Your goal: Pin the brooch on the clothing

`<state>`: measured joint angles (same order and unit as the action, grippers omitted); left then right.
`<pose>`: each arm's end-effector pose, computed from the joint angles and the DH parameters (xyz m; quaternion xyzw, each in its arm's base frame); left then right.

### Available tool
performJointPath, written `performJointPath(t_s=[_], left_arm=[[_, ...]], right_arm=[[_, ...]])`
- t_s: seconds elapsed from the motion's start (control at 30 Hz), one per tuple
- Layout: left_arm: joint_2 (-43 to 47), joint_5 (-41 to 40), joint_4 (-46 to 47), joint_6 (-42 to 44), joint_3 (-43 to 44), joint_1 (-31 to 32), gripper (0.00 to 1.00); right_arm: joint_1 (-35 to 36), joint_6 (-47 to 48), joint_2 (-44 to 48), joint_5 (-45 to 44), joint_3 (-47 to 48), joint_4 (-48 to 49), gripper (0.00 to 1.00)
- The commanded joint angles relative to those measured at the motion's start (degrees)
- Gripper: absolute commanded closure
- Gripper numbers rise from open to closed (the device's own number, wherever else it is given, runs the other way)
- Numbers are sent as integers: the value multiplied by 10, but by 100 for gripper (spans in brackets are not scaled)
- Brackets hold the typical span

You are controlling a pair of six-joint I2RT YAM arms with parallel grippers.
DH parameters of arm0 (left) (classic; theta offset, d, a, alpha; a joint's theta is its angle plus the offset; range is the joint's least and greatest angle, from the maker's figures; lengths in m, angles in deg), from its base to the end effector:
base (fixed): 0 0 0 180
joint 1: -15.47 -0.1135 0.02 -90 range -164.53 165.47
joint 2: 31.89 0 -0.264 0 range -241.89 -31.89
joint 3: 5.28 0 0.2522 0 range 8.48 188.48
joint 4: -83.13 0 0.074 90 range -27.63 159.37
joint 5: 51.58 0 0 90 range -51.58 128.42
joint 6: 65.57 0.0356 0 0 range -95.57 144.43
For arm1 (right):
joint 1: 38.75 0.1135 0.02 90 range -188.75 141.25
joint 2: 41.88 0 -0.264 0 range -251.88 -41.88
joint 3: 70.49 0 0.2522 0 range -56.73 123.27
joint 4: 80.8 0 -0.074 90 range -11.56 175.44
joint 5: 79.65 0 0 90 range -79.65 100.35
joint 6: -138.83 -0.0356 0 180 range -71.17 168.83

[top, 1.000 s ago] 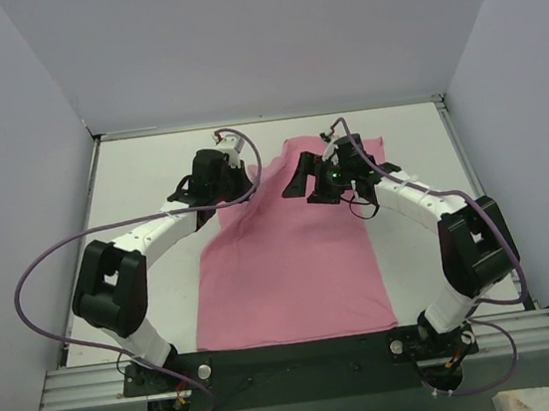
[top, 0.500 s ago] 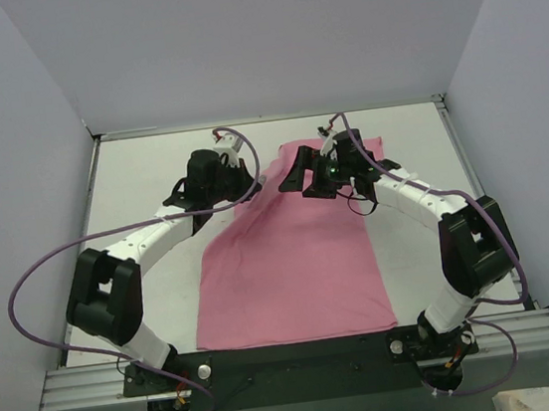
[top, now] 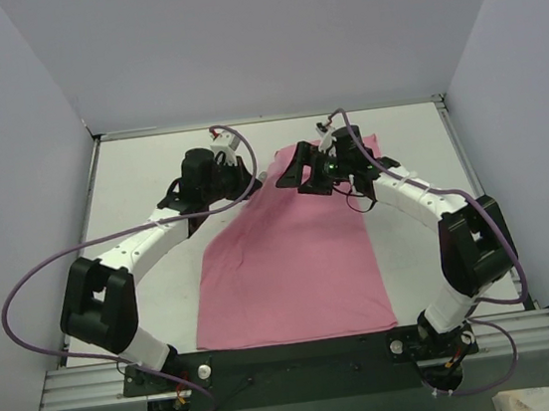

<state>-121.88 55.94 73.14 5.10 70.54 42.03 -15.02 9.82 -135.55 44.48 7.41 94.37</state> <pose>0.3199 -0.1719 0.2716 0.1349 0.8228 -0.3271 0.4448 0.3366 0.1698 0.2720 -0.0611 0.8012 0.4893 0.3391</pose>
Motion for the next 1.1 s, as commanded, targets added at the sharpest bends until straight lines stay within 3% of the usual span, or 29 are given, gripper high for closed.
performJointPath(t_s=[0.0, 0.57, 0.77, 1.07], left_arm=[[32, 31, 41, 0, 0, -3, 100], [48, 63, 59, 12, -19, -3, 100], [53, 70, 62, 10, -13, -2, 100], [59, 77, 75, -1, -13, -2, 100]], right_arm=[[4, -13, -17, 20, 34, 28, 21], [4, -53, -61, 24, 63, 62, 36], [4, -55, -74, 36, 61, 72, 47], [6, -56, -85, 46, 57, 82, 75]])
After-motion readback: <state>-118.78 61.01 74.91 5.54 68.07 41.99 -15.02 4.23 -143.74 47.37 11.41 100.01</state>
